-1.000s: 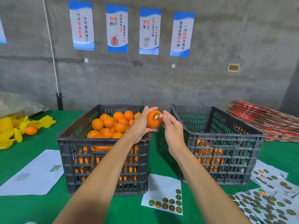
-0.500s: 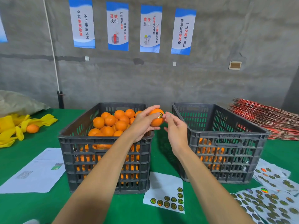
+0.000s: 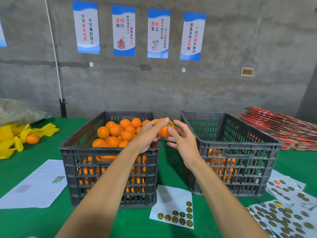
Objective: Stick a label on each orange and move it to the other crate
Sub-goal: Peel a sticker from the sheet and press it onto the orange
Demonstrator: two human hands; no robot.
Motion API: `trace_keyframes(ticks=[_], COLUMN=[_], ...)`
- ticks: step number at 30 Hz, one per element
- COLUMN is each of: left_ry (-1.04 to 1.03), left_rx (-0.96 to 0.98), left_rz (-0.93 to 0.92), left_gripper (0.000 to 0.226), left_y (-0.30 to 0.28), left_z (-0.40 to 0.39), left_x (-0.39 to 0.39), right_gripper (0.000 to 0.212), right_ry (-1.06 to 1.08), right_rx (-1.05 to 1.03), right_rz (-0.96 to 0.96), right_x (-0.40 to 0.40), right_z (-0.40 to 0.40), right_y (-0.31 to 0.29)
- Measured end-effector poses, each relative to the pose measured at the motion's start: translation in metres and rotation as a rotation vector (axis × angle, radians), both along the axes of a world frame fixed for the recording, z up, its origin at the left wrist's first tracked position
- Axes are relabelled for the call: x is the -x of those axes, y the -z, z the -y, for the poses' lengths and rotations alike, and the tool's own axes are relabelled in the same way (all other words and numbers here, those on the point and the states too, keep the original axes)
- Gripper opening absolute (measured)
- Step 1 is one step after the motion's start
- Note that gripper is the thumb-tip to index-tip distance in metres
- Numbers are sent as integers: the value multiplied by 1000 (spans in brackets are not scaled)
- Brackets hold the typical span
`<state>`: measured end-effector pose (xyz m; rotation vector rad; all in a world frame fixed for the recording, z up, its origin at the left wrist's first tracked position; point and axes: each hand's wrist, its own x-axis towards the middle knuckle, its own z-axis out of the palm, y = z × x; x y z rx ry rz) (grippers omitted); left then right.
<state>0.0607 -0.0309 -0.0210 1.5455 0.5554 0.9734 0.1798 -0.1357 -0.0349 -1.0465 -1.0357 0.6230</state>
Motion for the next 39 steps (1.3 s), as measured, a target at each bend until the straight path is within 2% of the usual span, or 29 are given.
trace_keyframes(ticks=[5,9,13,18,24,27,31,34,39], left_ry=[-52,-39,51,117,93,86,71,53,38], left_rx=[-33,0,-54,-40,-51,-61,-60,-73,-85], left_rz=[-19,70,53,79,91,74,70,63,61], left_gripper=[75,51,32,44,55,62,56,52,45], left_y=[-2,-1,-2,-2,0,0,0,0,0], left_z=[5,2,7,8,4,4,4,5,6], left_x=[0,3,4,6,3,4,5,5,4], right_gripper=[54,52,55,58,52,52,56,68,55], right_ry=[-149,-66,51,96,-12,7,6,-16,-78], right_rx=[-6,-108,-206,-247,-239,-215,-194,-174,-190], right_rz=[-25,-130,-141,-115,-249,-230,-200,-189,-151], right_x=[-1,9,17,18,14,12,10,9,7], right_z=[4,4,4,1,-1,-2,-2,-3,-3], right_y=[1,9,16,19,23,22,23,25,25])
